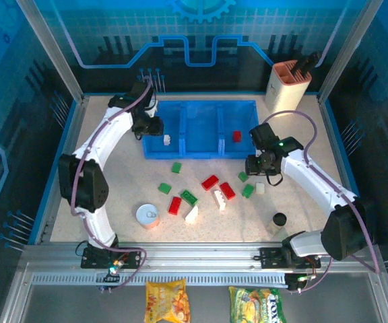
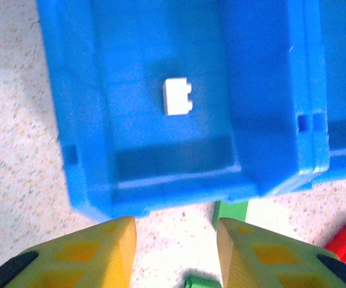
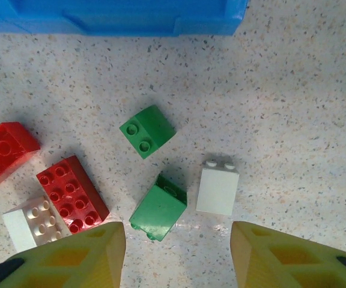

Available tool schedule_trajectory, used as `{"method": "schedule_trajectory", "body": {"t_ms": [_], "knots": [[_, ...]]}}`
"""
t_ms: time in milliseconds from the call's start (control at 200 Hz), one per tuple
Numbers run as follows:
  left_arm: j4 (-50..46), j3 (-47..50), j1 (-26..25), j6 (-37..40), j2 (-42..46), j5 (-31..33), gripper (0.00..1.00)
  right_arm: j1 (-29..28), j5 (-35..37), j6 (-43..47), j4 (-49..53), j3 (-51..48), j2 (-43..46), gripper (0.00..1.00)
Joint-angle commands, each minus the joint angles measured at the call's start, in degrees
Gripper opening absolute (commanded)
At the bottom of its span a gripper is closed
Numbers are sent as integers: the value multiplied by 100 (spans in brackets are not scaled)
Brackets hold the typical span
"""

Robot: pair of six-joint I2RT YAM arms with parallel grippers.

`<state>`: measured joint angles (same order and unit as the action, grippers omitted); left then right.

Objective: Sort the legos into containers by color
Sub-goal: Place the lego in the container, then pick up the lego from the center of the table.

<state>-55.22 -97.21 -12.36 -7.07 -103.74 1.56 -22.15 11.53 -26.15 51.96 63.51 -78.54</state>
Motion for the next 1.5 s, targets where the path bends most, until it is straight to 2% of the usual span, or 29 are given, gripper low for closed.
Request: {"method": "schedule_trajectory", "body": {"t_ms": [0, 155, 240, 440, 560, 875, 1161, 1496], "knots": [[-138, 488, 119, 127, 485, -130, 42, -83, 56, -506, -189, -206, 34, 51], [-23, 1050, 169, 202, 1023, -80, 43, -203, 56, -1822, -433, -624, 307, 54], [200, 1401, 197, 301, 1302, -13, 43, -330, 305, -2508, -420, -815, 440, 55], [1091, 2246, 207, 554, 1872, 90, 45, -476, 447, -3374, -509, -1125, 332, 56], [1329, 2442, 208, 630, 2016, 219, 45, -549, 303, -3444, -658, -1152, 70, 57], [1552, 2621, 208, 523, 2032, 54, 45, -746, -81, -3722, -1091, -1196, -487, 62], [1561, 2644, 208, 496, 2008, -16, 45, -766, 141, -3933, -1166, -1279, -738, 57], [1557, 2649, 208, 487, 1958, -67, 45, -768, 51, -3913, -1423, -1497, -1113, 50]]}}
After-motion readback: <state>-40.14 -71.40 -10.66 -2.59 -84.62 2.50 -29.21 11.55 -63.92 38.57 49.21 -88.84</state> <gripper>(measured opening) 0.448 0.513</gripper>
